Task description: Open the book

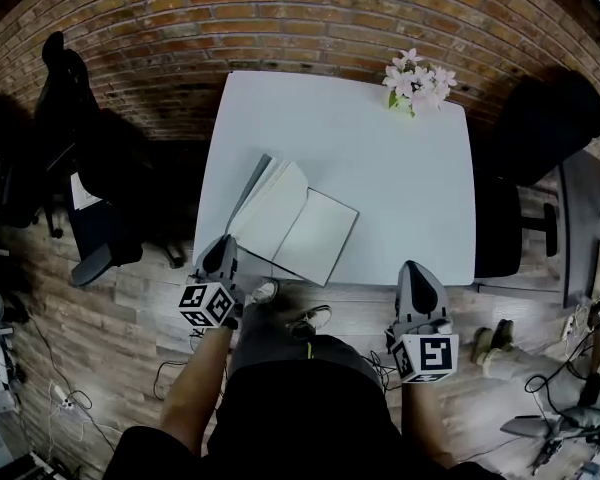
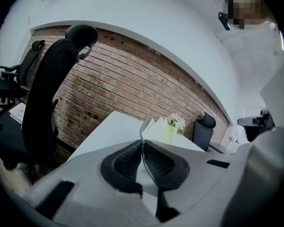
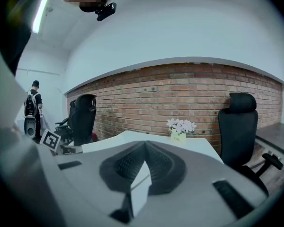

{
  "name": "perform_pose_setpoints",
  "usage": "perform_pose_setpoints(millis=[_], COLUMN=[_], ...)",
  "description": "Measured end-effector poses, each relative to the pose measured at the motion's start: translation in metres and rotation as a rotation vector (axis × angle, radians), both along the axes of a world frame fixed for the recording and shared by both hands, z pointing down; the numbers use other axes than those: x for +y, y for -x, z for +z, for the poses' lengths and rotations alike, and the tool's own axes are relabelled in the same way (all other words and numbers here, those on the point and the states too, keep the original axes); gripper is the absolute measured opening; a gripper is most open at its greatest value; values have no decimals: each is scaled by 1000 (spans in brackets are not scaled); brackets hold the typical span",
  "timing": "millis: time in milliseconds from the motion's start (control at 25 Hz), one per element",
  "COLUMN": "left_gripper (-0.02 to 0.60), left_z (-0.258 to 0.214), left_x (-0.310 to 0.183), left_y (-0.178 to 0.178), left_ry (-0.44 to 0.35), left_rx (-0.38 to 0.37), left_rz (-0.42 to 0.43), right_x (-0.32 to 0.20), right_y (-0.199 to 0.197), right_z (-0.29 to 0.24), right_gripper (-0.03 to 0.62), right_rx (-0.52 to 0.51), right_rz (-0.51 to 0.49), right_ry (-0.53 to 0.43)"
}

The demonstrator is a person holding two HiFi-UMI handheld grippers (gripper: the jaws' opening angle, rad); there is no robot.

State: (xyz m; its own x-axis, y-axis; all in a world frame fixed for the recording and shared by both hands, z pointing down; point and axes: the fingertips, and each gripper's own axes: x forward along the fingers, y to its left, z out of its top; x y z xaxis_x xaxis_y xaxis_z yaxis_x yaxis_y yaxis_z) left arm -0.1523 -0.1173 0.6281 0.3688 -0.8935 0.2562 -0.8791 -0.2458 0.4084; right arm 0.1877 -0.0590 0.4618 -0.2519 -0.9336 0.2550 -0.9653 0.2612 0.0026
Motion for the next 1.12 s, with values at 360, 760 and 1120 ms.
perform_pose_setpoints(millis=[360, 760, 1120], left_gripper=[34, 34, 38], left_z=[31, 48, 58], left_x=[-4, 13, 11], left_y=[3, -6, 4], left_ry=[56, 135, 197], left_rx=[-319, -343, -366], left_rz=[167, 254, 272], right_x=[-9, -23, -28], right_y=[0, 23, 40], right_z=[3, 7, 6], right_gripper=[11, 11, 11], right_rx=[3, -12, -15], right_rz=[30, 25, 32], right_ry=[21, 34, 50])
